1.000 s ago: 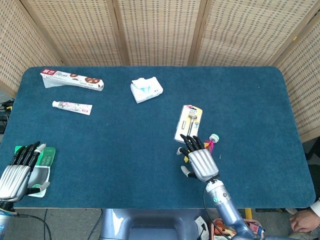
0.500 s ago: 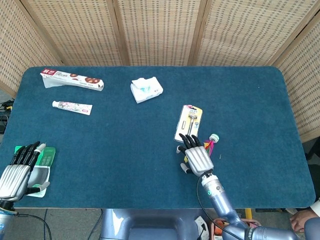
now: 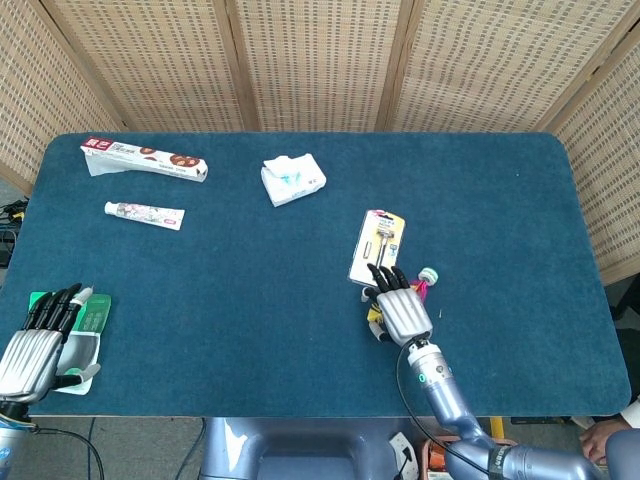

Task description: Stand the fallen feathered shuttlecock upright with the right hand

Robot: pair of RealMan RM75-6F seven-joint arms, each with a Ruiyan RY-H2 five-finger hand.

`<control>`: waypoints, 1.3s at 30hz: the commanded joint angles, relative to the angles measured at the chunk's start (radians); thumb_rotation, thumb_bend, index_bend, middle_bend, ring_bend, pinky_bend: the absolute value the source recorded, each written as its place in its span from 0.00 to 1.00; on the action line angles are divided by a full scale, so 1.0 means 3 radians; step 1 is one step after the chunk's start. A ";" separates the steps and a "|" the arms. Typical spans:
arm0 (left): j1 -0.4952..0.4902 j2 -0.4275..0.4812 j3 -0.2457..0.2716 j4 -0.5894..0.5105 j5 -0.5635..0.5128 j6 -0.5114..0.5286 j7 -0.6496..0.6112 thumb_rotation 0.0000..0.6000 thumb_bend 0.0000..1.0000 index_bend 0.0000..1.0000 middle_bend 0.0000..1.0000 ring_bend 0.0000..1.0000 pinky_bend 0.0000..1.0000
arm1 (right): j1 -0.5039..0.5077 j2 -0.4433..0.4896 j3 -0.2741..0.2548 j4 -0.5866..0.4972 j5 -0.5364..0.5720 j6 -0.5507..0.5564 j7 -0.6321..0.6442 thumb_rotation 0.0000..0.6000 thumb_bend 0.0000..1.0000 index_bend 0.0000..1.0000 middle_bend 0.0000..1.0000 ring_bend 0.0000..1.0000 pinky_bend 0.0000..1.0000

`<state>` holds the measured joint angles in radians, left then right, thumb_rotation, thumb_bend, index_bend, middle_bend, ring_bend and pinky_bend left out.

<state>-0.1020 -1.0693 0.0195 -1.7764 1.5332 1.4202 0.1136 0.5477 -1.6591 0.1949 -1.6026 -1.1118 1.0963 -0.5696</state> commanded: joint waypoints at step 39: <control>-0.0013 0.0007 0.0003 -0.0002 -0.0019 -0.0029 -0.0030 1.00 0.00 0.00 0.00 0.00 0.00 | 0.0052 -0.0116 -0.0113 0.0403 0.0097 0.0019 0.0230 1.00 0.30 0.51 0.14 0.00 0.00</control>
<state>-0.1060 -1.0673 0.0204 -1.7771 1.5276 1.4115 0.1047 0.5628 -1.6930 0.1612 -1.4825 -1.0828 1.1021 -0.5001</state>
